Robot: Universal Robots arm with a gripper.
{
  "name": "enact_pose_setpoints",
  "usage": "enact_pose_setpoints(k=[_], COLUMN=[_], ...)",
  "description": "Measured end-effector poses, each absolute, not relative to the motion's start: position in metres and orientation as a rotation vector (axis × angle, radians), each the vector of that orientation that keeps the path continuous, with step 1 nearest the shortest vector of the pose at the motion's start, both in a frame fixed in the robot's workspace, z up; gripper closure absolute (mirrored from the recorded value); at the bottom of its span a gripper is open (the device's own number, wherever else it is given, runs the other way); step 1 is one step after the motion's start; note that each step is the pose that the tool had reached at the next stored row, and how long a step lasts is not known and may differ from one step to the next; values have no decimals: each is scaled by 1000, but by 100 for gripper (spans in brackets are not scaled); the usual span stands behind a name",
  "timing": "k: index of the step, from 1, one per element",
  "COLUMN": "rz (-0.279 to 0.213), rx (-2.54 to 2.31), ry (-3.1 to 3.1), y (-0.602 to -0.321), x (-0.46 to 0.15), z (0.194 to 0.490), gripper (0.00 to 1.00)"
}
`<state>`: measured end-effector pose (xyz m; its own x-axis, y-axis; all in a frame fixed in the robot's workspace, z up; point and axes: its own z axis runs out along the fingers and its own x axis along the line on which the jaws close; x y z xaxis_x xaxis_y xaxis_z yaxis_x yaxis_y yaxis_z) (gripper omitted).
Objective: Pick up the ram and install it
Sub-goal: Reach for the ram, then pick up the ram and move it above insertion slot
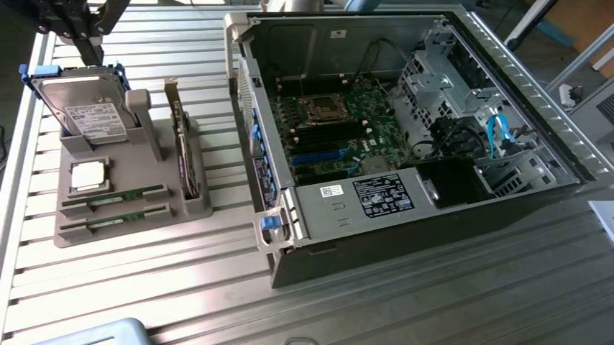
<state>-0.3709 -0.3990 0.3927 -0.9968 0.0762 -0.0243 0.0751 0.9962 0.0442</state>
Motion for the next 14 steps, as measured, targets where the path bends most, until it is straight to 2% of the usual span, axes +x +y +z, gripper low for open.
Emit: enact_pose_setpoints(k=[3,10,14], rz=[67,60,60], rx=[118,118,118], ry=[3112,3113,3112], y=[-402,-428,-429], x=[-371,-372,-372], z=[393,393,393], gripper=[90,90,90])
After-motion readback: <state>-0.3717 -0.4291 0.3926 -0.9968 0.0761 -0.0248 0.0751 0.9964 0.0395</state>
